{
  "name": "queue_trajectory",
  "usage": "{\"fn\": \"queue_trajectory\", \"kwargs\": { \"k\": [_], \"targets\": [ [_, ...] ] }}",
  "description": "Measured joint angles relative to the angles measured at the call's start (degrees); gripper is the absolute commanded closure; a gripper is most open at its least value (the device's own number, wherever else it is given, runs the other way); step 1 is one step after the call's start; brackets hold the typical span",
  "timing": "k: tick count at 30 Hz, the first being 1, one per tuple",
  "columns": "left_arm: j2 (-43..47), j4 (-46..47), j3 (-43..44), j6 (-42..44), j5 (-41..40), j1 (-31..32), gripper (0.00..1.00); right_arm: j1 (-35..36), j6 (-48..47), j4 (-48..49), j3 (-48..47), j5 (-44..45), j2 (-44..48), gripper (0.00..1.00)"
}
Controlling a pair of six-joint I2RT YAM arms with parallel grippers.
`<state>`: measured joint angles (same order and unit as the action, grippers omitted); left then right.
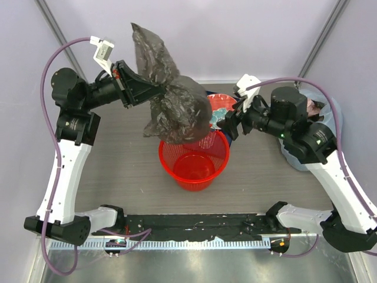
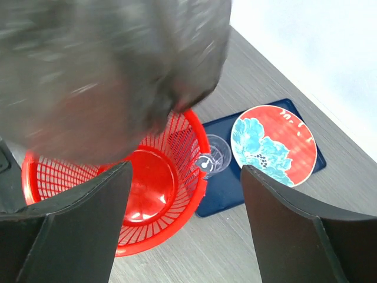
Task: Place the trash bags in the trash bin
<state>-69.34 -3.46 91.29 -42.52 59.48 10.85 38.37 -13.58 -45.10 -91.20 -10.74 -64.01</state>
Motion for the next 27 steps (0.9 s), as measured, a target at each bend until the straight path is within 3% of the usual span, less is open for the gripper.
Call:
{"fn": "queue_trajectory", "kwargs": {
  "k": [6, 11, 17, 21, 27],
  "targets": [
    [1.1, 3.3, 0.6, -4.2, 2.2, 4.2, 1.00, -2.4, 5.1, 0.5, -0.5, 2.3, 2.8, 0.27],
    [1.3, 2.3, -2.9, -2.9, 3.6, 5.2, 1.00, -2.5, 6.5, 0.7, 0.0, -0.4, 4.5, 0.30],
    [-1.6, -12.9, -3.3, 10.1, 1.6, 5.3, 1.00, -2.5, 5.3, 0.3, 3.9, -7.0, 2.9, 0.47],
    [-2.1, -23.3, -3.0, 19.5, -0.8, 5.3, 1.00, -2.5, 3.1, -0.4, 8.7, -10.7, -1.2, 0.64],
    [-2.1, -29.6, -2.9, 26.8, -2.3, 5.4, 1.00, -2.5, 1.3, 0.1, 14.3, -14.7, -8.0, 0.71]
  ]
}}
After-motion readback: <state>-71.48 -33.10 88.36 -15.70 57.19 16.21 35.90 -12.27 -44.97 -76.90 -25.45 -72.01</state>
